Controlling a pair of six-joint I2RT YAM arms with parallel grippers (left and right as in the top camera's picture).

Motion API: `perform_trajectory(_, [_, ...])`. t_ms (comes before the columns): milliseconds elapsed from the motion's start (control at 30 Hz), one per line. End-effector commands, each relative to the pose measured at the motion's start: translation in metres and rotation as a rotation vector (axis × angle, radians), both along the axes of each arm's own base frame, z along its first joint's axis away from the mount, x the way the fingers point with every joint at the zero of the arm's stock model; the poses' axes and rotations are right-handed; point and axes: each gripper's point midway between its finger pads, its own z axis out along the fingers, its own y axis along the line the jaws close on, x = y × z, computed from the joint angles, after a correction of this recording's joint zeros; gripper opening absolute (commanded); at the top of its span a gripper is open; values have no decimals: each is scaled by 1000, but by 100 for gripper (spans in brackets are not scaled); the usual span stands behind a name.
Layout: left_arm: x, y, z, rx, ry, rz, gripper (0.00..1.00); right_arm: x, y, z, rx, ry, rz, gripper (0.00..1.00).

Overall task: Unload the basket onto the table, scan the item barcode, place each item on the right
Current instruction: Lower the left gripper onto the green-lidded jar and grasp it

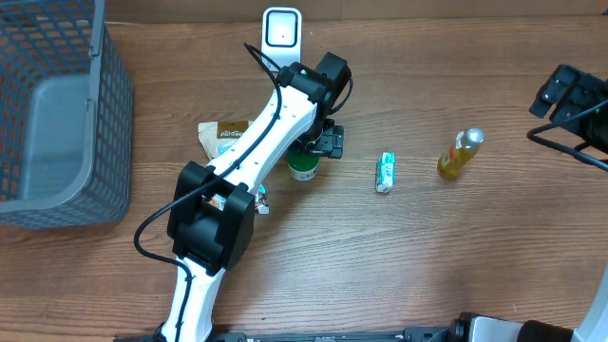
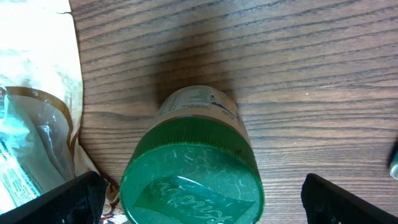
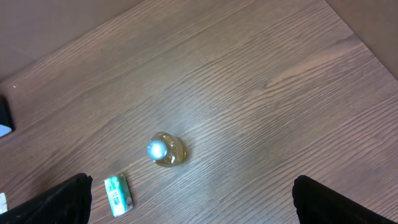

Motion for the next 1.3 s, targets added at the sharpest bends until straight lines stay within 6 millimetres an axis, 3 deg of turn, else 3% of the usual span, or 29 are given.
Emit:
perform_trajectory(0, [0,0,-5,-10,12,28,100,0,-1,1,-5,-2,0,100])
perform_trajectory(500, [-3,3,-29,-1,18,47,100,0,-1,1,-5,-2,0,100])
perform_trajectory(967, [-9,6,-45,4,30,107,90,0,-1,1,-5,-3,0,100])
perform_trajectory(1100, [-8,8,-45,-5,36,115,75,0,-1,1,-5,-2,0,100])
perform_trajectory(1267, [-8,9,-45,-8,44,120,80,0,-1,1,-5,-2,0,100])
